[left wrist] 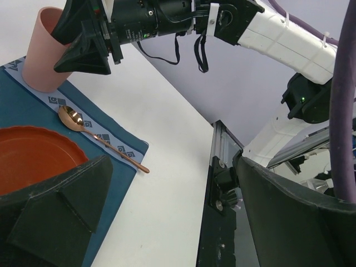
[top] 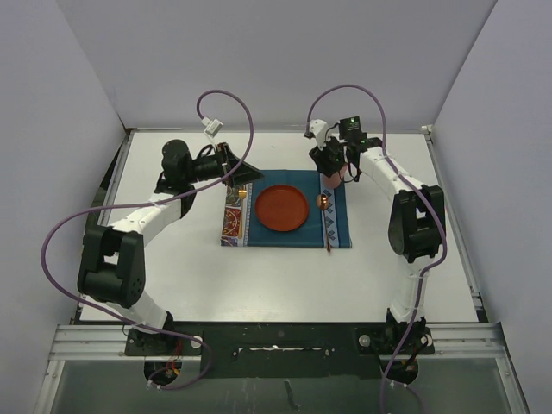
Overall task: Set the dinner table for one person
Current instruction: Place the cup on the napkin.
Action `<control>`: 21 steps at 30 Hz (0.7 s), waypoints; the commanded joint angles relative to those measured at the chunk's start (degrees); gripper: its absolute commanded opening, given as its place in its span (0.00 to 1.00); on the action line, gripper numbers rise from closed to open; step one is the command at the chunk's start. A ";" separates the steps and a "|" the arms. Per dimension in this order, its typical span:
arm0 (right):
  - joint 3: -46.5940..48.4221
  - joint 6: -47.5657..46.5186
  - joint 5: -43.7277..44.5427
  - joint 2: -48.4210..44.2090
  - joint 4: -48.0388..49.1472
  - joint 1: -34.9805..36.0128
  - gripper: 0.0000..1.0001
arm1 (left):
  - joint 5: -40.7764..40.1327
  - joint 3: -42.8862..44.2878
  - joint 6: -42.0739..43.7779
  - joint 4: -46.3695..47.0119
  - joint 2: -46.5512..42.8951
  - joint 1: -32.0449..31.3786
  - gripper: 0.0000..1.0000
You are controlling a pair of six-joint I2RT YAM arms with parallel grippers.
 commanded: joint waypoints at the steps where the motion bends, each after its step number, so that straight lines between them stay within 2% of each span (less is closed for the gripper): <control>1: 5.79 -0.74 0.69 -3.37 1.00 0.71 0.43 | 1.03 2.78 0.40 2.92 0.88 0.18 0.98; 8: 15.53 -1.57 1.37 -1.79 -1.81 0.97 0.44 | 1.84 4.60 3.99 -2.50 -0.04 0.35 0.98; 10: 16.26 -1.69 2.34 -3.07 -3.03 0.94 0.43 | 1.81 5.57 5.98 -6.81 -0.51 0.18 0.98; 12: 15.97 -1.09 2.93 -5.68 -5.84 1.05 0.36 | 0.44 7.66 11.38 -16.31 -1.20 -0.26 0.98; 14: 13.60 -0.92 3.51 -9.60 -9.11 1.81 0.26 | -3.25 11.16 20.63 -31.14 -1.87 -1.70 0.98; 16: 8.36 -0.15 4.29 -14.53 -11.81 3.12 0.19 | -9.46 15.32 32.83 -45.73 -2.04 -3.91 0.98; 17: 4.36 1.25 3.71 -16.57 -14.36 3.62 0.16 | -15.32 17.04 36.75 -52.19 -2.05 -5.06 0.98; 19: -2.10 3.94 2.93 -20.89 -17.78 4.98 0.12 | -20.33 17.80 39.55 -58.75 -2.44 -6.05 0.98; 21: -8.57 2.39 5.08 -24.79 -19.58 7.72 0.10 | -19.94 15.60 39.09 -58.75 -3.43 -5.77 0.98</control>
